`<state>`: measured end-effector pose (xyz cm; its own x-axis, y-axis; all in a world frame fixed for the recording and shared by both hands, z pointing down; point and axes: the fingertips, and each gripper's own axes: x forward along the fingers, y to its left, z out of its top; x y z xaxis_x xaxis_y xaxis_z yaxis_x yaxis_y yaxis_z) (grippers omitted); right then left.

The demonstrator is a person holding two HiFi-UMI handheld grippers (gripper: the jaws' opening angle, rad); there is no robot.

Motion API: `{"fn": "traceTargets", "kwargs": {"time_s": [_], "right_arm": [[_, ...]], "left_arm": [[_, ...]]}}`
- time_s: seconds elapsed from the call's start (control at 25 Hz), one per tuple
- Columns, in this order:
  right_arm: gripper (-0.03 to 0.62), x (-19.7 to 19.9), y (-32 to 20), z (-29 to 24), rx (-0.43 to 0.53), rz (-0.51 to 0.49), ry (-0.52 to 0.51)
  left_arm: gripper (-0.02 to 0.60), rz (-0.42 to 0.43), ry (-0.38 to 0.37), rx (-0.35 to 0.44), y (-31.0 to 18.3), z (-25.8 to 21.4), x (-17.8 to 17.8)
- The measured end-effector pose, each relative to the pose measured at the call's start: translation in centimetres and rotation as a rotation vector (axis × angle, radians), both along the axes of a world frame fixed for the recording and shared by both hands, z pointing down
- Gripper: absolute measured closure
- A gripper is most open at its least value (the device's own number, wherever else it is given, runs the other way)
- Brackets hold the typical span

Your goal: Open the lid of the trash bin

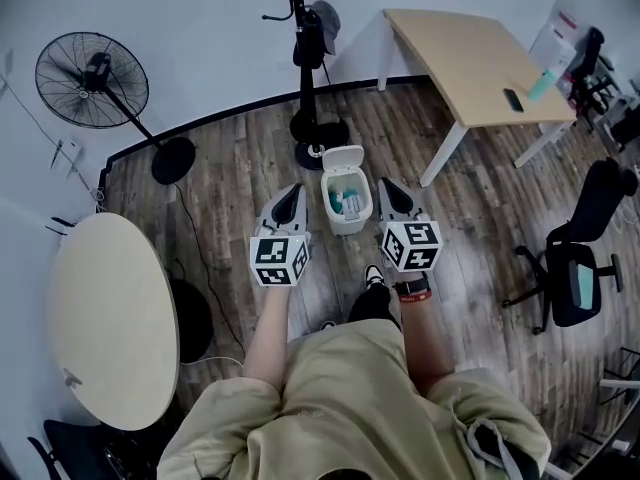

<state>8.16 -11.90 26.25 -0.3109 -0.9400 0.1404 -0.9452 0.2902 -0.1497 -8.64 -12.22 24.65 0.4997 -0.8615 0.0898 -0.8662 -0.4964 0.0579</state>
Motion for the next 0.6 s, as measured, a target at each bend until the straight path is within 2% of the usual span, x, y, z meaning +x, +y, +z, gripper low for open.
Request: {"fn": "traceTargets", "kwargs": {"time_s": [0.24,0.6], "right_arm": [[0.588,-0.1,1.9,-0.6,0.02,0.008,0.016],[0.586,-0.1,2.1,0.1,0.014,-0.001,0.01]], "left_arm": [[0.557,-0.004,0.004,0.041,1.4,-1.4,-0.4],[0.557,0.004,-0.018,0.035,1.6,-0.1,0.4]]}}
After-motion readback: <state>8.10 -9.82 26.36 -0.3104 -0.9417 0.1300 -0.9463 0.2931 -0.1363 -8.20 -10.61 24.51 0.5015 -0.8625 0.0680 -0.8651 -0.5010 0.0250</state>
